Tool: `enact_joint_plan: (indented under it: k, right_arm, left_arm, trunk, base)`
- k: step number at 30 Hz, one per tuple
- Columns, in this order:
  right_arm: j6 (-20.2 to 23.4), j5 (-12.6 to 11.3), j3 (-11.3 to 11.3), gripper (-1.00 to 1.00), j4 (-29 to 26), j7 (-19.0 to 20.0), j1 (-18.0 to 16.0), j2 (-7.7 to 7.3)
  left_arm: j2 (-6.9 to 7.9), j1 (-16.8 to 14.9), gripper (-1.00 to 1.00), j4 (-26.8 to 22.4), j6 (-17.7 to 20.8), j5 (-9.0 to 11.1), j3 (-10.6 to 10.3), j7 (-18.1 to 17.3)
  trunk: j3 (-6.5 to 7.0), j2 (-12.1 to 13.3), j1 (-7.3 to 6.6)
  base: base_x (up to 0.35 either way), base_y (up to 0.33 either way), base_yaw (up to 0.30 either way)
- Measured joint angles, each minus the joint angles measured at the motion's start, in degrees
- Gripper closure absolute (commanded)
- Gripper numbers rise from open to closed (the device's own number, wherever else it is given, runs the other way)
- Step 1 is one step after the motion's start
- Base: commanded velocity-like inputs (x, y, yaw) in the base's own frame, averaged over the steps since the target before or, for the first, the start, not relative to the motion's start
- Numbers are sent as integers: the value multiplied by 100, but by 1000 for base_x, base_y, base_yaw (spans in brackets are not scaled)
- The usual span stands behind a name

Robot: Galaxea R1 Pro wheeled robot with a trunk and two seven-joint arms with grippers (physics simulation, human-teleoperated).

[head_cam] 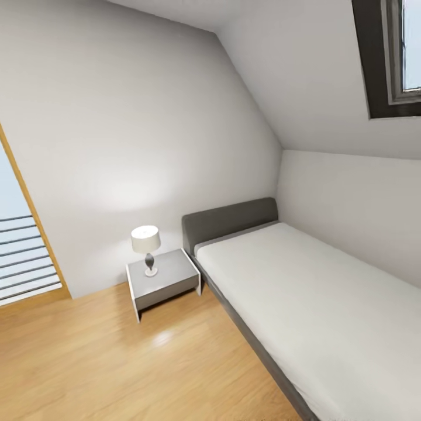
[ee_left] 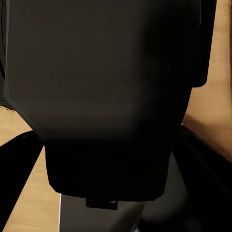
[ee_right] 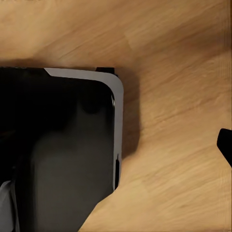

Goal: Attach the digital camera to the camera tripod in the bedroom.

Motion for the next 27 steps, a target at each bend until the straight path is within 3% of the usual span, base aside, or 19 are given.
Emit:
enact_joint_plan:
  k: [14, 21, 27]
  right_arm:
    - [0, -7, -30, -100, 0, -1, 0, -3]
    - [-7, -13, -42, -100, 0, -1, 0, 3]
    - [-15, -11, -138, -100, 0, -3, 0, -4]
  left_arm:
    - [-10, 0, 100, 0, 22, -61, -7, -100]
    - [-13, 2, 100, 0, 26, -68, -7, -376]
    - [-14, 3, 100, 0, 20, -58, -2, -412]
  trunk:
    - [0, 0, 0]
    - [0, 0, 0]
    - [10, 0, 0]
  base:
    - [0, 0, -285]
    - [0, 0, -290]
    - [0, 0, -291]
